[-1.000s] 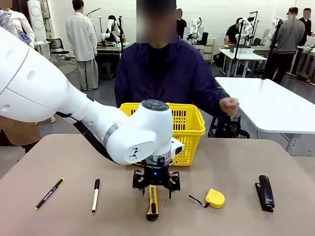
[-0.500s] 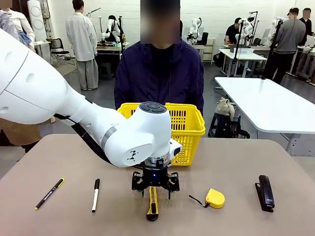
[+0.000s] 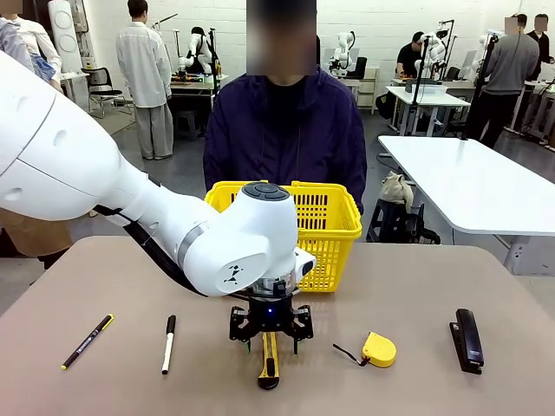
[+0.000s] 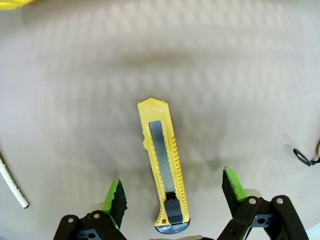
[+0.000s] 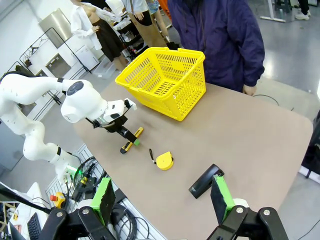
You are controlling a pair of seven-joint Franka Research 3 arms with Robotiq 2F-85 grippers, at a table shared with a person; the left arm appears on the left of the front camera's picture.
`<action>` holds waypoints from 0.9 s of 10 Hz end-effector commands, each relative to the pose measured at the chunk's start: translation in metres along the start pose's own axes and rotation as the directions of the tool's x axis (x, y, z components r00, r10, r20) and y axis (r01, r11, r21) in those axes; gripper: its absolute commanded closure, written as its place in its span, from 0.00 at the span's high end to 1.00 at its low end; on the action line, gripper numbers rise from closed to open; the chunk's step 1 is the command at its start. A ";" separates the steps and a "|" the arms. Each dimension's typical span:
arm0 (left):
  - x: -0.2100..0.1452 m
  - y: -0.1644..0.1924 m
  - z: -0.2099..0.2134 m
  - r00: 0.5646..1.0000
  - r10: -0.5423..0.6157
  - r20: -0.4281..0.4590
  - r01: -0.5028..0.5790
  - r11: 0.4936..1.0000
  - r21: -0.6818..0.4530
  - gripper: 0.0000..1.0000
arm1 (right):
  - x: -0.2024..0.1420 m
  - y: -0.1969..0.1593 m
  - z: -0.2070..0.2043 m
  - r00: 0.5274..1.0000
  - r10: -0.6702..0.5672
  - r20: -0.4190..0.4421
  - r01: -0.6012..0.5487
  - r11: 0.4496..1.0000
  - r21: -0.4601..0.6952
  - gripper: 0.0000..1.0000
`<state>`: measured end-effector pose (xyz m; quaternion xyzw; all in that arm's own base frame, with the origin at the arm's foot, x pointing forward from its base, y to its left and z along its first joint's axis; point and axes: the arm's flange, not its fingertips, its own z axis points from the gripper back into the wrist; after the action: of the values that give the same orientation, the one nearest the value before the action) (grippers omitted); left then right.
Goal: Place the items the person wants into the basket.
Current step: Pick up the item the person points to and place it in the Market Basket.
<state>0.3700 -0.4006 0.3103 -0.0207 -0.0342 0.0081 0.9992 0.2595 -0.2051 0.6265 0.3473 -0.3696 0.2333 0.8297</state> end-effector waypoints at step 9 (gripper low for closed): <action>-0.002 -0.004 -0.004 0.999 0.025 -0.026 -0.025 1.000 0.015 0.00 | -0.001 0.000 -0.001 1.000 0.014 0.024 -0.014 1.000 0.018 1.00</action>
<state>0.3705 -0.4001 0.3103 -0.0135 -0.0271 0.0108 0.9995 0.2595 -0.2051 0.6265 0.3473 -0.3696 0.2334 0.8296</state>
